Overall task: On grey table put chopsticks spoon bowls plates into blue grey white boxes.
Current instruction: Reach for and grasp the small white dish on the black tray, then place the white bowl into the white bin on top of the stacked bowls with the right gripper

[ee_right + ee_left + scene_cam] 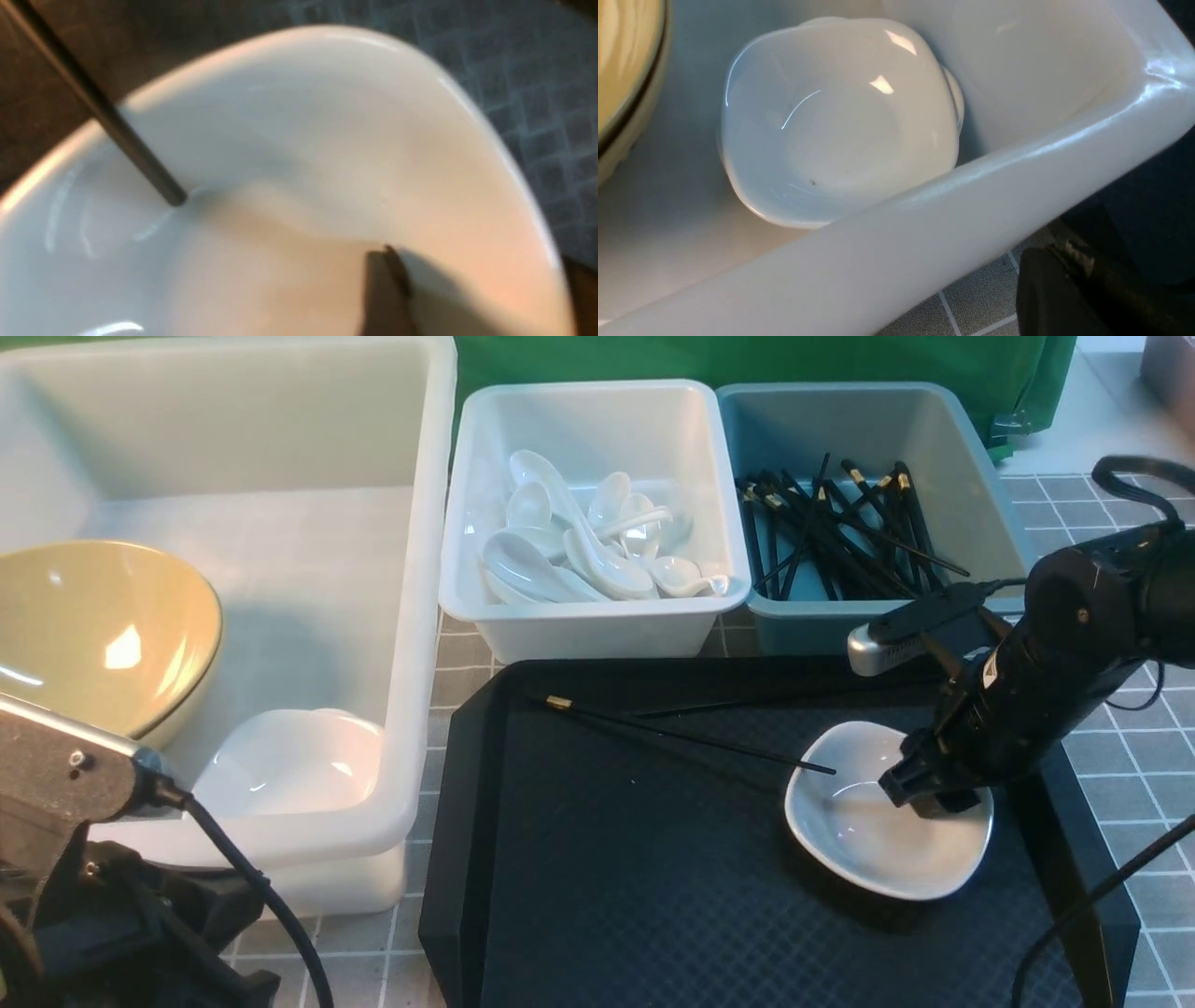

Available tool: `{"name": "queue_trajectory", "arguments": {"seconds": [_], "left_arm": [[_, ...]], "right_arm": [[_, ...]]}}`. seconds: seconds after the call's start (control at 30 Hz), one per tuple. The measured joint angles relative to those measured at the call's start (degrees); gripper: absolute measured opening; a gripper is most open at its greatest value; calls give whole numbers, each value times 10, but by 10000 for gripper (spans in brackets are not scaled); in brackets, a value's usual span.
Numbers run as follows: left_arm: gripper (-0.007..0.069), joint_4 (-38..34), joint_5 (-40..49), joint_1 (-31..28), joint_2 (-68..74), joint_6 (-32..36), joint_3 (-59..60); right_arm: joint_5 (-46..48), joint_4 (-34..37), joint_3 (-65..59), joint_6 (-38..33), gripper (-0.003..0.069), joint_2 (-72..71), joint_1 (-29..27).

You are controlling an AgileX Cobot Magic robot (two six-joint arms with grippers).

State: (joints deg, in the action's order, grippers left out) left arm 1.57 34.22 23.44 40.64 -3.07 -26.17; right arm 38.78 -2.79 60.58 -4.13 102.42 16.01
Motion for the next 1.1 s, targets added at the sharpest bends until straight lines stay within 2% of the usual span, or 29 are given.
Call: {"name": "queue_trajectory", "arguments": {"seconds": [0.03, 0.23, 0.3, 0.47, 0.6, 0.67, 0.77, 0.83, 1.0, 1.1], "left_arm": [[-8, 6, 0, 0, -8, 5, -5], [-8, 55, 3, 0, -88, -12, -10], [-8, 64, 9, 0, -122, -23, -10], [-8, 70, 39, 0, -257, -43, -10], [-8, 88, 46, 0, -357, -47, 1], [-8, 100, 46, 0, -388, -47, 16], [-8, 105, 37, 0, -414, -49, 51], [-8, 105, 23, 0, -415, -49, 65], [-8, 105, 8, 0, -415, -47, 70], [-8, 105, 8, 0, -415, -47, 70]], "right_arm": [[6, 7, 0, 1, 279, -10, 0], [27, 12, -2, 0, 118, -88, 1], [32, 11, -3, 0, 85, -120, 1], [53, -2, -3, 0, 72, -208, 5], [47, 8, 35, -2, 72, -264, 31], [23, 45, 63, -22, 72, -274, 60], [-60, 155, 115, -106, 72, -256, 148], [-102, 196, 142, -135, 72, -229, 202], [-199, 231, 237, -180, 72, -83, 307], [-204, 232, 299, -199, 72, 16, 334]]}}
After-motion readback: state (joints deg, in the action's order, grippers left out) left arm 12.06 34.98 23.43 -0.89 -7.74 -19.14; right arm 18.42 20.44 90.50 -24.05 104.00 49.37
